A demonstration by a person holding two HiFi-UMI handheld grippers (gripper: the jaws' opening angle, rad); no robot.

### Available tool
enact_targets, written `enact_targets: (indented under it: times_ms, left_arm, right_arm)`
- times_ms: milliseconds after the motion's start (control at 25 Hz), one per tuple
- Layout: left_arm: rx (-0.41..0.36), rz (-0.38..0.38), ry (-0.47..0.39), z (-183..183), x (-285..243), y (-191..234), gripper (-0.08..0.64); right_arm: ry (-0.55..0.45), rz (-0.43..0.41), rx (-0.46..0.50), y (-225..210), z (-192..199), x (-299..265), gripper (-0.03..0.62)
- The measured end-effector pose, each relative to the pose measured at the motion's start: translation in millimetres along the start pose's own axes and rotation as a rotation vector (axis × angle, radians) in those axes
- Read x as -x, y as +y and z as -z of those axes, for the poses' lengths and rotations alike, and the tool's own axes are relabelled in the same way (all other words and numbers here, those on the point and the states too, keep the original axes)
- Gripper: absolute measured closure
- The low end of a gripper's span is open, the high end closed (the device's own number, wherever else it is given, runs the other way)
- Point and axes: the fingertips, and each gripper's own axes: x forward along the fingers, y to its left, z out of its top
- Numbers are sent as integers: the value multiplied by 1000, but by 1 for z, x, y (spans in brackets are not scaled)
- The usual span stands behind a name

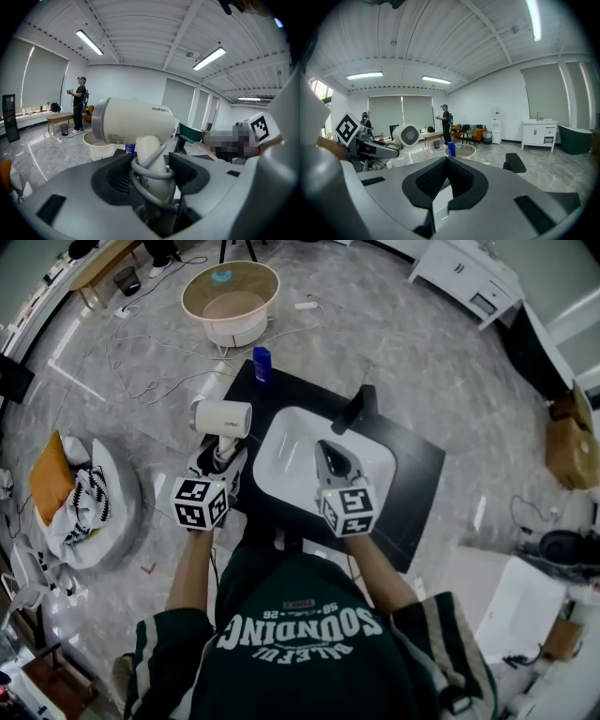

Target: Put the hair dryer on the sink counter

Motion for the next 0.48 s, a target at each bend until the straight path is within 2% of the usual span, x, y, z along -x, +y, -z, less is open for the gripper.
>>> enact_targets:
  times_ms: [240,480]
  left_arm:
    - [6,25,55,15,-15,14,322]
    - [22,43,147,52,-30,30,322]
  right_arm:
    - [41,11,-19,1,9,-18,592]
    - [101,15,-39,7,33,-36,592]
